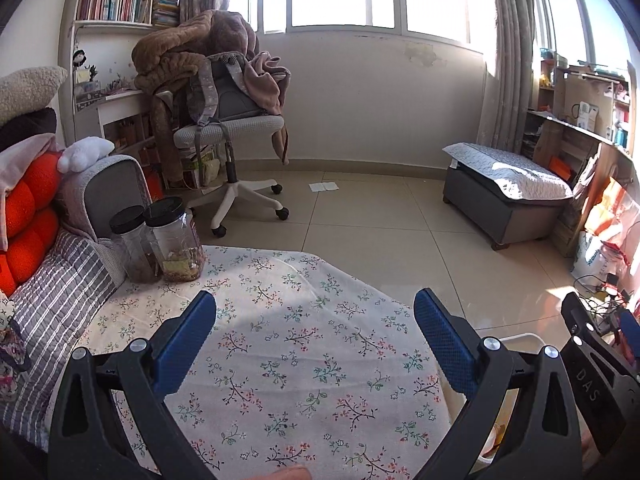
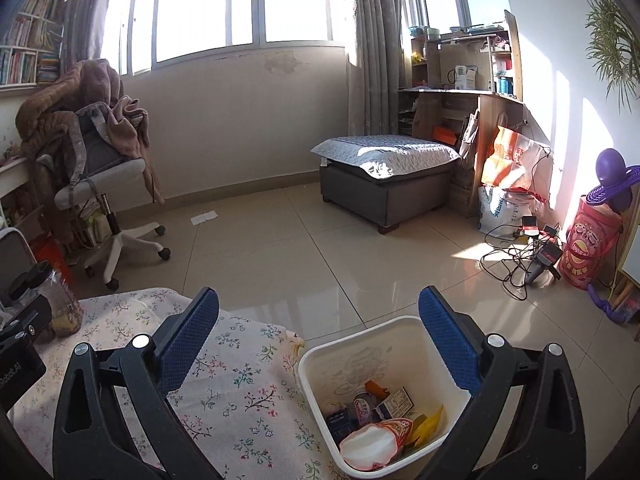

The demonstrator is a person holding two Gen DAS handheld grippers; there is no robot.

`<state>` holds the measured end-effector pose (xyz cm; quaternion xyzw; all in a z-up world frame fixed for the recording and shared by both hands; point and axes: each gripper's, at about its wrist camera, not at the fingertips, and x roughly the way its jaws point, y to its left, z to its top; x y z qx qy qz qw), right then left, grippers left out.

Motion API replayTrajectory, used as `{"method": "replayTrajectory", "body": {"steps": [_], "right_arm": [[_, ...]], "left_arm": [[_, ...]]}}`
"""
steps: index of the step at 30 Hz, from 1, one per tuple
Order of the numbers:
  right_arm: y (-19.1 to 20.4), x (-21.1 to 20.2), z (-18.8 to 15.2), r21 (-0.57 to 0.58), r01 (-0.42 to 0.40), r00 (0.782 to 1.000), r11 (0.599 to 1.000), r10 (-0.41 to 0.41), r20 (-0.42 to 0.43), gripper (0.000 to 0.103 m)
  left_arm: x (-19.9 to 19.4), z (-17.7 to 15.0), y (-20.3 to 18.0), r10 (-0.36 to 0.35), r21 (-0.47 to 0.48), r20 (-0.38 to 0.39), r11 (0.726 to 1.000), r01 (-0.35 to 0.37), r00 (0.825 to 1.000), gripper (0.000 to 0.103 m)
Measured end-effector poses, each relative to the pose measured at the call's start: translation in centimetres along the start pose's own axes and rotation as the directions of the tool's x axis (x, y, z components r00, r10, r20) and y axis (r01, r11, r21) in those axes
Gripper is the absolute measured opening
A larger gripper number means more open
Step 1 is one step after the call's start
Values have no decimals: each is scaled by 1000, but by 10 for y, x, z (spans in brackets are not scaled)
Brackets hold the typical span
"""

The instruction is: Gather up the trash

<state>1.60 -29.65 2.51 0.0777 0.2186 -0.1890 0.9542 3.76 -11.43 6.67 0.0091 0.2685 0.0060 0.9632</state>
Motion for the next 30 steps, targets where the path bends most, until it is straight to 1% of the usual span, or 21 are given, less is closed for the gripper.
{"method": "replayTrajectory", "body": {"steps": [5,10,15,21,24,26,30], "right_arm": [[33,2,-6,-46,-56,998,997,56,-15,96],[65,-1,-15,-93,-102,995,990,100,-19,96],[88,-3,-22,-113,-135,991,984,133,-18,96],[110,-2,-32,-145,-153,988,977,151,-25,96],[118,0,-35,-158,-152,988,976,150,-24,96],[121,2,-36,-166,-150,989,975,147,-26,96],[123,4,-39,-174,-144,990,974,141,-32,96]], "left_arm": [[4,-7,28,49,-13,-24,999,-49,999,96],[9,-15,59,80,-35,-51,996,-82,995,96],[16,-20,86,117,-47,-71,992,-120,991,96],[28,-30,117,139,-83,-101,986,-148,985,96],[35,-34,127,140,-102,-112,983,-151,984,96],[39,-38,132,127,-118,-119,983,-141,985,96],[50,-44,135,98,-112,-160,987,-116,982,96]]}}
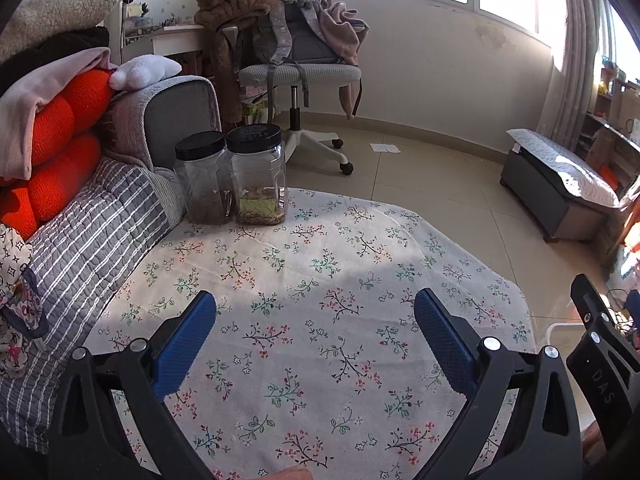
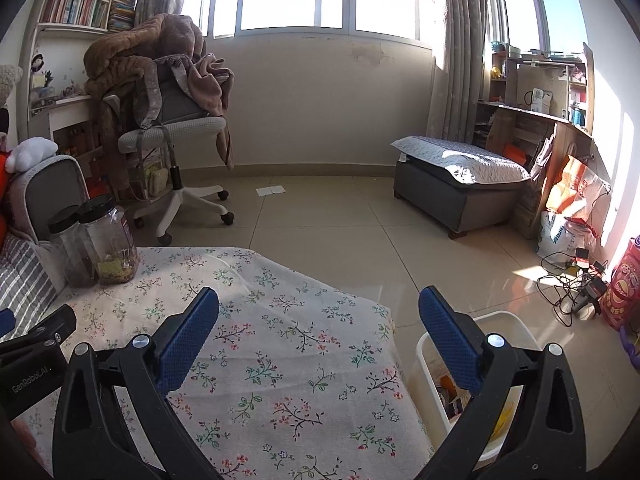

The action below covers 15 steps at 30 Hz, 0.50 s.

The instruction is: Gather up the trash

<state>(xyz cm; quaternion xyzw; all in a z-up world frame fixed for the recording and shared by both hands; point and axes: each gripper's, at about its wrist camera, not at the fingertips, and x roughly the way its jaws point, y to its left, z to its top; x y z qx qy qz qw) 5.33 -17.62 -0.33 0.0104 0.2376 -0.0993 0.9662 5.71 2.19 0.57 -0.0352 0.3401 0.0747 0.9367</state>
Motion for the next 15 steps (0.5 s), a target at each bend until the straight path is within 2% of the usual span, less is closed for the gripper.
{"method": "replayTrajectory", "body": {"steps": [5,15], "right_arm": [[0,4,-1,-1,2,1000,1000,-2,-10,96],[0,7,-1,-7,-6,1000,1000,6,-28,96]], "left_arm": [[10,-4,-4,-24,8,-42,1000,24,999,96],[17,-7,-7,-1,26,-69,1000,3,998,96]]}}
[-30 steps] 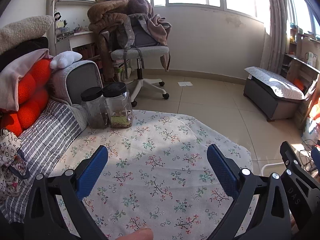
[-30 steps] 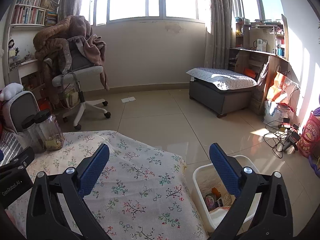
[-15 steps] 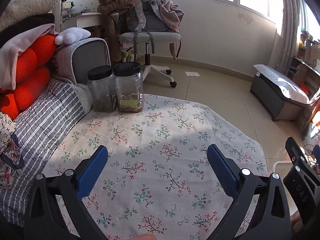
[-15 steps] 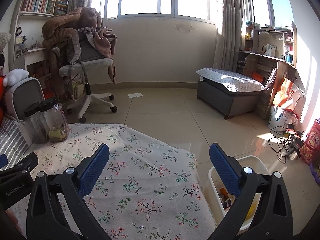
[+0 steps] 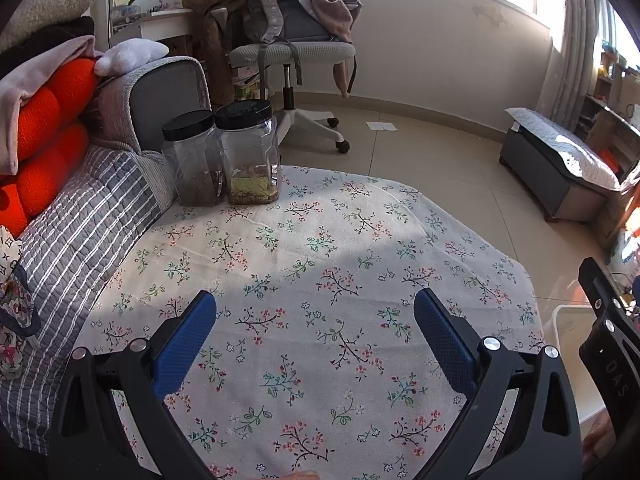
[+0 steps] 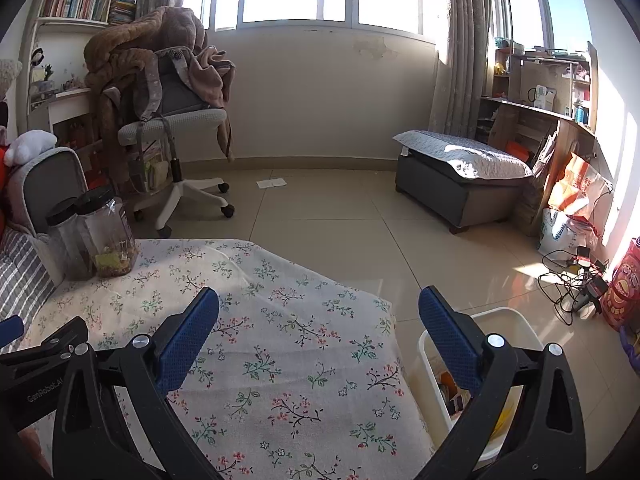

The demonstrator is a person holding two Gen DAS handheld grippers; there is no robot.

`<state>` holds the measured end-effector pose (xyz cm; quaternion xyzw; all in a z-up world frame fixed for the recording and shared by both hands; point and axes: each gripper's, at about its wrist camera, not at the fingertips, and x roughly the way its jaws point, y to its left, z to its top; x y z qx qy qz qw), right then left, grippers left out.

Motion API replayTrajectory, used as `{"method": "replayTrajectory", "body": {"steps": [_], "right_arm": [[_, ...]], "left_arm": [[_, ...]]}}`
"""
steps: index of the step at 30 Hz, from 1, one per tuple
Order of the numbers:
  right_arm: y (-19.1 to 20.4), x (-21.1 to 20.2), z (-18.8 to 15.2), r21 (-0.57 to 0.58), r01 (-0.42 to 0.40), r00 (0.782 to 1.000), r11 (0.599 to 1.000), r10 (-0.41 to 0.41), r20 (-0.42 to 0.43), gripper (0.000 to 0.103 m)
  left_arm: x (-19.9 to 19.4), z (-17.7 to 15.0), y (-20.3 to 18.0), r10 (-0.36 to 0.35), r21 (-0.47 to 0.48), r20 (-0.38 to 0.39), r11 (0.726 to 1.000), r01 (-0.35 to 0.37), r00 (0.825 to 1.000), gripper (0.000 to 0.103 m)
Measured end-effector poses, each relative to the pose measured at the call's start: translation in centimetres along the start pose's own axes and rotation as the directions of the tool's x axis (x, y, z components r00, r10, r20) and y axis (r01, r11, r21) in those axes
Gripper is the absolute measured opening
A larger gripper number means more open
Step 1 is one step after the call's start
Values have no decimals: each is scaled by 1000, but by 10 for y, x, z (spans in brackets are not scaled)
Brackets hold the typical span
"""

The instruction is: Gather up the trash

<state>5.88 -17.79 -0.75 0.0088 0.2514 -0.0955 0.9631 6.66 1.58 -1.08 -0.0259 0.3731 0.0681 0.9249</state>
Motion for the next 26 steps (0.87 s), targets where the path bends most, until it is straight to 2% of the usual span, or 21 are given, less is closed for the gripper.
{"method": "replayTrajectory", "body": {"steps": [7,10,12,15,19,21,26], "right_arm": [[-1,2,-1,-8,0,1000,1000,0,-15,96],[-1,4,-2,-11,-6,1000,1000,5,-26,96],[-2,4,-3,-10,-8,999,1000,8,-33,96],[-2,4,-3,-10,-9,999,1000,8,-32,96],[-1,5,-3,-12,-7,999,1000,7,-35,96],[-2,5,-3,-13,-8,999,1000,7,-36,96],[-2,5,-5,-17,-12,999,1000,11,-44,96]], "left_arm": [[-3,-2,1,-23,-4,23,1000,23,999,95],[-1,-2,1,-23,-1,29,1000,23,999,89],[-1,-3,1,-31,1,31,1000,31,999,81],[0,-2,2,-49,-2,29,999,49,998,81],[-1,-2,4,-38,-9,41,999,38,998,82],[-2,-1,4,-36,-16,38,999,37,999,92],[-6,-1,-2,-12,11,44,1000,12,999,96]]}}
